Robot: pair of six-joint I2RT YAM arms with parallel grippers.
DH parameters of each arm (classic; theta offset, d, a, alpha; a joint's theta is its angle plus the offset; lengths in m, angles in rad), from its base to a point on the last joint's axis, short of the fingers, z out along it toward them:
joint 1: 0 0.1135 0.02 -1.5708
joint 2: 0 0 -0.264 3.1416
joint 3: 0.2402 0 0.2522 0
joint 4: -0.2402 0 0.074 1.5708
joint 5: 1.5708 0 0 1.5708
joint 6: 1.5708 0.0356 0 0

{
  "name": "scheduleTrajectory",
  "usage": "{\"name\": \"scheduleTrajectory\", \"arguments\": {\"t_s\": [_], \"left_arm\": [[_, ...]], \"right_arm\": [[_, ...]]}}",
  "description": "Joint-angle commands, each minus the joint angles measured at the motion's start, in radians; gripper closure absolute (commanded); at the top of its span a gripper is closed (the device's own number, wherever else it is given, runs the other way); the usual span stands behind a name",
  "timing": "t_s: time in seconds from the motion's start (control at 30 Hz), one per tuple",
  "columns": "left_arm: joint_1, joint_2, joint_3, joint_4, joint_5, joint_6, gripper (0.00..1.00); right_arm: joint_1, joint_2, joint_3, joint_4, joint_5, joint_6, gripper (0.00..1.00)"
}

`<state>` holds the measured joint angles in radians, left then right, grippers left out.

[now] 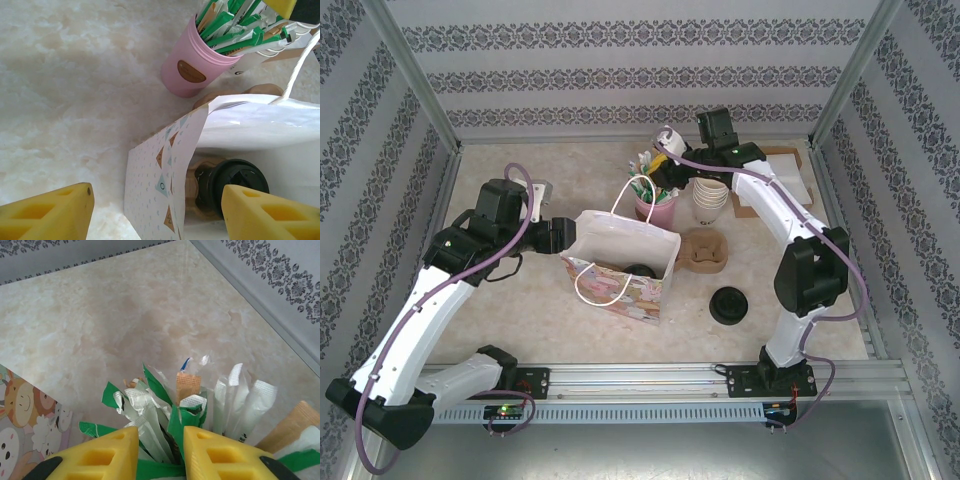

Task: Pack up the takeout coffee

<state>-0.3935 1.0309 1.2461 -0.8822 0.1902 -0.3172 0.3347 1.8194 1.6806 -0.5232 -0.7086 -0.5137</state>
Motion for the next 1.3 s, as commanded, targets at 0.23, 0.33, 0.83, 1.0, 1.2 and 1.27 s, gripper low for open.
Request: {"name": "scheduleTrajectory", "arguments": {"t_s": [0.23,0.33,0.83,1.0,1.2,1.27], "left_arm": [[-0.005,-0.026,-0.006,-0.035,0.008,0.016,0.34],[-0.005,-0.029,-0.008,-0.035,0.007,0.014,0.35],[-0.005,-0.021,-0.01,-0.021,0.01,0.007,0.35],[-0.006,-0.018,-0.007,-0.025,0.009,0.006,0.34],[-0.006,-0.019,-0.008,-0.024,0.008,0.006,0.35],[-0.007,-0.019,-0.009,-0.022,0.007,0.004,0.35]], "right_arm": [[0.035,0.046,0.068,-0.006,0.022,-0.041,0.83],[0.037,0.052,0.085,-0.022,0.036,-0.045,0.86],[0.068,0.067,0.084,-0.009,0.153,-0.095,0.74],[0.075,0.059,0.086,-0.009,0.182,-0.103,0.84],[0.066,0.019,0.071,0.009,0.209,-0.087,0.97],[0.064,0.006,0.068,0.012,0.21,-0.08,0.97]]}}
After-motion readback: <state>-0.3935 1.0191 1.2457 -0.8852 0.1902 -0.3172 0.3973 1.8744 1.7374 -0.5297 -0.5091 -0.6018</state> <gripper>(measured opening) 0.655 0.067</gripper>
